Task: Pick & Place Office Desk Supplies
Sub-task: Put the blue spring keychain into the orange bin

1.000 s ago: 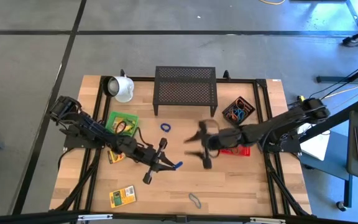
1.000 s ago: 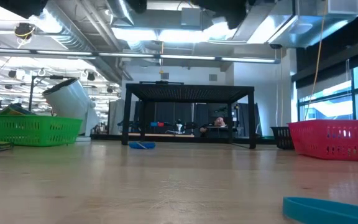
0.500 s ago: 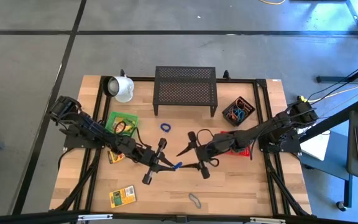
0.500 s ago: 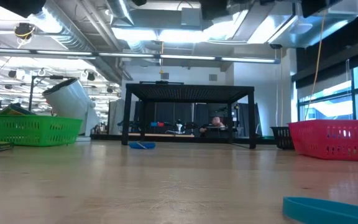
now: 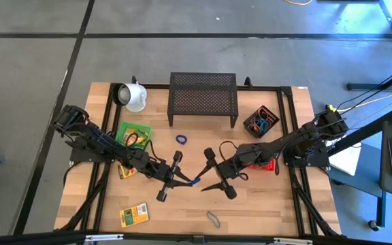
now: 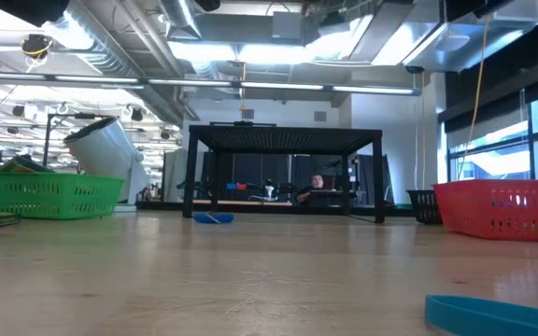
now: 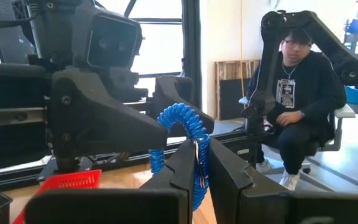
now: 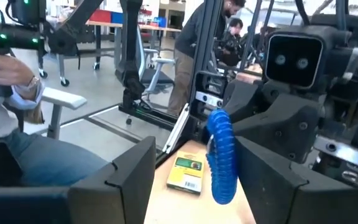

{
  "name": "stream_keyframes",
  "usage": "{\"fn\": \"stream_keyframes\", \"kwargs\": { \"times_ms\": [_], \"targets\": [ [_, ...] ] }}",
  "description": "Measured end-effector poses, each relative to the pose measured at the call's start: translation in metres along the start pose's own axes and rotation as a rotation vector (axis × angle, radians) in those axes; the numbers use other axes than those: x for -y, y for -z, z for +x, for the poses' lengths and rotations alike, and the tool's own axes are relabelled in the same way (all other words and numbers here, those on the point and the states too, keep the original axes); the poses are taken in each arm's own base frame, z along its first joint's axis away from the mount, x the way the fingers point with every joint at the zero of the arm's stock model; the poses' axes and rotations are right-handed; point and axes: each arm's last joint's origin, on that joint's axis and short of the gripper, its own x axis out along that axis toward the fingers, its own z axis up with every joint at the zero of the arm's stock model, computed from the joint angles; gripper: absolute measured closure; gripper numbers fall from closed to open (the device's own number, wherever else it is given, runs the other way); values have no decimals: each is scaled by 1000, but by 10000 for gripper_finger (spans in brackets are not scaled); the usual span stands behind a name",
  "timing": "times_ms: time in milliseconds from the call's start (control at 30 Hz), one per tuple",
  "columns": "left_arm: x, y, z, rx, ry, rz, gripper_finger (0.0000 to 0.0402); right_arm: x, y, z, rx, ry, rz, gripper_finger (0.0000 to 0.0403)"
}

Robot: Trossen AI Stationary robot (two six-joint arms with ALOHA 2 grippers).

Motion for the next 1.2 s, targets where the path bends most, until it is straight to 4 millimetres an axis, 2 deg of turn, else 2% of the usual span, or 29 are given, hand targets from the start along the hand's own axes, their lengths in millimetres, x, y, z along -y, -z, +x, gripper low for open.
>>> {"fn": "stream_keyframes", "kwargs": {
  "times_ms": [133, 267, 633, 867, 1200],
  "targets": [
    [0, 0, 0, 3, -1, 0, 378, 0, 0, 0, 0, 1, 46, 194],
    [-1, -1, 0, 7, -6, -1, 378, 1, 0, 0, -4, 35, 45, 225],
    [-2, -1, 0, 6, -37, 15, 378, 7, 1, -1, -11, 94, 43, 387],
    [-3, -1, 0, 6, -79, -63, 359, 12, 2, -2, -19, 176, 62, 378],
    [-5, 5, -1, -51, -201, -129, 256, 15, 5, -3, -51, 280, 117, 389]
  ]
}}
